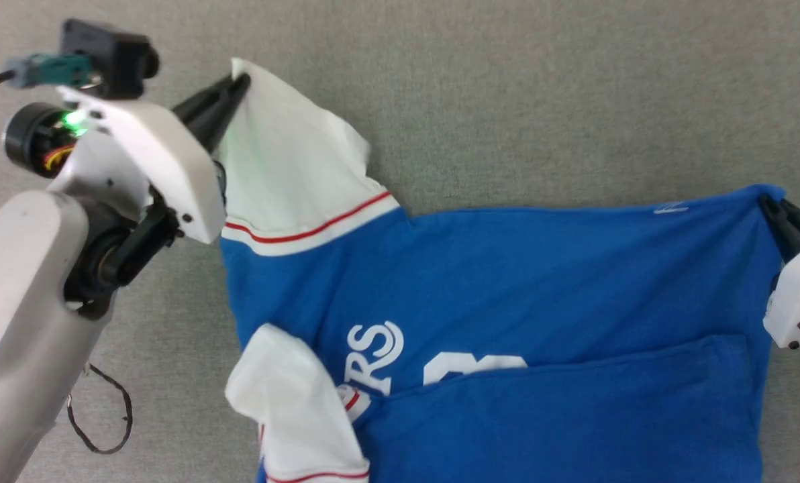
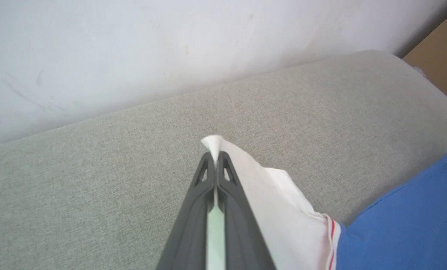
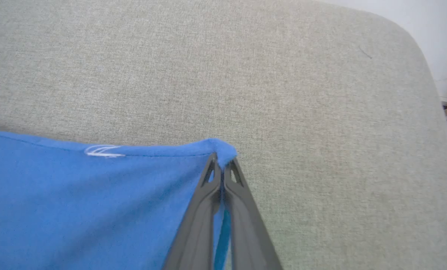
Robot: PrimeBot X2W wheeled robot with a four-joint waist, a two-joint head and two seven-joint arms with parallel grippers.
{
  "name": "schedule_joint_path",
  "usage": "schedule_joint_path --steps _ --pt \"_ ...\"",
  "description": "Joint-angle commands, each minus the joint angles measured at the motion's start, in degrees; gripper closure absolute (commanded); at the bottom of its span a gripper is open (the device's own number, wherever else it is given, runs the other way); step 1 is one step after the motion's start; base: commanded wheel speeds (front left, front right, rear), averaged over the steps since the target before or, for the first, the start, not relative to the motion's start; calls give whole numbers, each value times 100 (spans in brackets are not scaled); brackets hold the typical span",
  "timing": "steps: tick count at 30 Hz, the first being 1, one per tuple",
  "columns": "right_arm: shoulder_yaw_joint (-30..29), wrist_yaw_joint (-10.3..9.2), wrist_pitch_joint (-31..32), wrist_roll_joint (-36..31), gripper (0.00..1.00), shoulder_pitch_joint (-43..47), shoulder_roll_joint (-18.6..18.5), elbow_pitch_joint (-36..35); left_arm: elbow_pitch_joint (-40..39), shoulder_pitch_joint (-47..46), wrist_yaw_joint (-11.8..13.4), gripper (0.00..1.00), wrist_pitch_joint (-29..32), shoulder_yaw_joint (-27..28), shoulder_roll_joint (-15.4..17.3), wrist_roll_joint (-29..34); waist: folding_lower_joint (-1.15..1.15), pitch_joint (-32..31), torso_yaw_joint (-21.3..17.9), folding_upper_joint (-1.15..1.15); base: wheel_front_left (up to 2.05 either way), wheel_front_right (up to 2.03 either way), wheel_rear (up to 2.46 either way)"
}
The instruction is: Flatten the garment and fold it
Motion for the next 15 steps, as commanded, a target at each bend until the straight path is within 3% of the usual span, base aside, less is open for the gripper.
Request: schedule_joint_path --steps 1,8,15 --pt "-34 -6 -83 -61 100 35 -35 -9 -44 149 11 100 -157 75 22 39 0 -288 -16 0 0 0 0" --pt "-145 -6 -359 -4 100 537 47 -34 -549 923 111 100 -841 285 261 71 0 -833 37 0 0 0 0" --pt "-326 -6 -556 107 100 1256 265 -212 -1404 2098 425 100 -1192 309 594 94 0 -1223 131 0 0 0 0"
